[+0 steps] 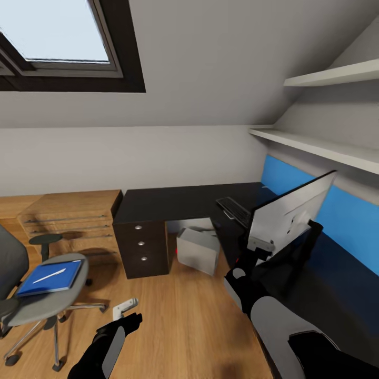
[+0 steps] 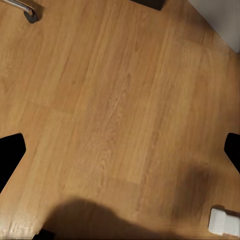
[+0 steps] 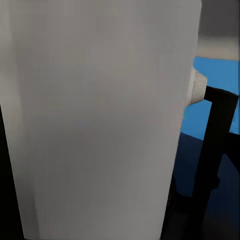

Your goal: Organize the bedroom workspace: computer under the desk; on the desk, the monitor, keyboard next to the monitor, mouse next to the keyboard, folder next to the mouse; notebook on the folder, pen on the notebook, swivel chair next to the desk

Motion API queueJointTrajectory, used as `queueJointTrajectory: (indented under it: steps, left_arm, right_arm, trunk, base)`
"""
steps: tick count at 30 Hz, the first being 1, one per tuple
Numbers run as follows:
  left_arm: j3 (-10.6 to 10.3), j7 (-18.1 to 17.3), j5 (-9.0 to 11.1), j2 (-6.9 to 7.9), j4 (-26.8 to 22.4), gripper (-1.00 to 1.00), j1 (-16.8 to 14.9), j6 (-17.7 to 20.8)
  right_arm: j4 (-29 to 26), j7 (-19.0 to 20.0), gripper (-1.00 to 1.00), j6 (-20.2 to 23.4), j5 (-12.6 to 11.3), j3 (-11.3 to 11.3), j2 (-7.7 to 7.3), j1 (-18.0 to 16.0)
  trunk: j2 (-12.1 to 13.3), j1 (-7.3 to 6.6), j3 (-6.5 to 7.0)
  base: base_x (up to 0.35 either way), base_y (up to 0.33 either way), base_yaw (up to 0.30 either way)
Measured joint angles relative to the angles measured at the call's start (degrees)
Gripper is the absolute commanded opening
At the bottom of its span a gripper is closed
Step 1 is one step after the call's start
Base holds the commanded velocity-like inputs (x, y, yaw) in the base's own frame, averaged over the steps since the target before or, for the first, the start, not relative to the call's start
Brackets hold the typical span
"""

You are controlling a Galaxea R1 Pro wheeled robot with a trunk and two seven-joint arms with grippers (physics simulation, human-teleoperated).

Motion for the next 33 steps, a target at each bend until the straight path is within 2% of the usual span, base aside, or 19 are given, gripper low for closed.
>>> queueJointTrajectory:
  steps: [20,33]
  left_arm:
    - [0.0,0.0,0.0,0.08,0.0,1.00,0.0,0.0]
    - [0.0,0.0,0.1,0.23,-0.2,1.00,0.0,0.1]
  right_arm:
    - [0.0,0.0,1.00,0.0,0.2,0.3,0.00,0.0]
    - [0.2,0.2,1.00,-0.1,0.0,0.3,0.06,0.0]
  trunk:
    - [0.0,0.00,0.00]
    - [0.0,-0.02,0.00]
  base:
    - [-0.090,-0.186,0.000]
    - [-0.037,-0.025,0.000]
